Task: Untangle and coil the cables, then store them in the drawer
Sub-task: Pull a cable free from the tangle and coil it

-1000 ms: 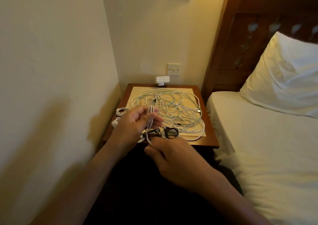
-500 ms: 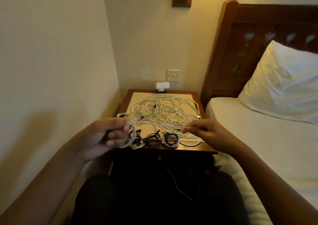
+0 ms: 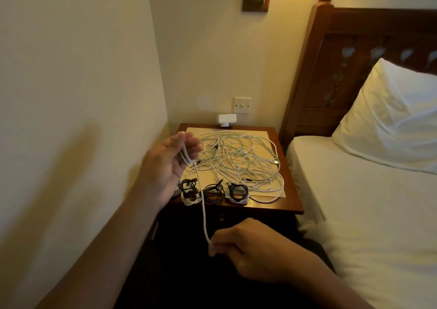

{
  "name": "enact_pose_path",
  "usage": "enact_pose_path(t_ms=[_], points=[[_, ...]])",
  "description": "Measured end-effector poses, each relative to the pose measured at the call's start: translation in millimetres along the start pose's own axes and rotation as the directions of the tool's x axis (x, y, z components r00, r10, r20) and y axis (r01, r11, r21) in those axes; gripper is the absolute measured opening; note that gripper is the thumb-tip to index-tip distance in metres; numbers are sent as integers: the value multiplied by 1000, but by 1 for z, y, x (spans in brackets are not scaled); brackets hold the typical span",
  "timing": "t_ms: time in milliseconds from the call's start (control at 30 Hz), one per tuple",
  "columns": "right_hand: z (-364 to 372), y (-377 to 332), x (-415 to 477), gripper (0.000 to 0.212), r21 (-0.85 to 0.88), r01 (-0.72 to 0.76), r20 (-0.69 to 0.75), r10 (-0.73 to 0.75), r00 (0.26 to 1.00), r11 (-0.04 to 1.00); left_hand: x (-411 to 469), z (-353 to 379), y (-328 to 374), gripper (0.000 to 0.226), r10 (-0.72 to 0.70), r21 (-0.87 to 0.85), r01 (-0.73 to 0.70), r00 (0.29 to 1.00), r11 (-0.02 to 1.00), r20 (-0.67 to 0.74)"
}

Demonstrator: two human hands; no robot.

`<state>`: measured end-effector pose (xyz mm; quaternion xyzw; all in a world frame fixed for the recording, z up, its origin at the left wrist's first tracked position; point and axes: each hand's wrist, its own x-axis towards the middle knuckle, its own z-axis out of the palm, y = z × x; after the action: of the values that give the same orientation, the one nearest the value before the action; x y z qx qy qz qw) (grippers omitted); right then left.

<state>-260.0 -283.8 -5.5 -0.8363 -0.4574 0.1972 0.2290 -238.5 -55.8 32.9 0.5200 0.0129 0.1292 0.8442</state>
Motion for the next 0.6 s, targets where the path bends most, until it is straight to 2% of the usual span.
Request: enact_pose_path(t_ms=[67,133,200,233,267,300,333,400,500,600], points=[[-16,-29,-7,21,54,86,-49,-84,995,995,-7,10,-14,22,75,342,-79,997,937,24],[-36,-51,-16,24,99,142,-132,-129,983,985,-14,9,-26,22,63,562,-110,993,819,102],[-56,-54,-21,23,112,139,-256,-106,961,984,-19,2,-30,22,-67,710,-84,981,699,183],[-66,-48,-20,23,102,123,-347,-81,934,987,-23,-2,-31,24,-161,731,-62,959,679,232],[-76,-39,-17,23,91,102,-445,-52,894,991,-28,-4,-31,27,-252,700,-27,922,714,293],[-83,-26,-13,23,92,79,-537,-18,843,993,-34,-5,-32,30,-309,604,33,881,796,359],[-87,-13,-8,22,96,54,-615,17,788,994,-39,-5,-31,33,-328,473,114,855,874,401],[-86,13,-1,16,121,-7,-695,90,713,993,-45,-4,-26,34,-306,247,215,847,945,435],[-57,31,8,11,173,-68,-645,165,746,983,-47,4,-18,28,-239,61,243,823,968,515],[-22,34,18,12,68,-58,-596,88,798,996,-49,16,-22,23,-234,-119,311,874,943,426]])
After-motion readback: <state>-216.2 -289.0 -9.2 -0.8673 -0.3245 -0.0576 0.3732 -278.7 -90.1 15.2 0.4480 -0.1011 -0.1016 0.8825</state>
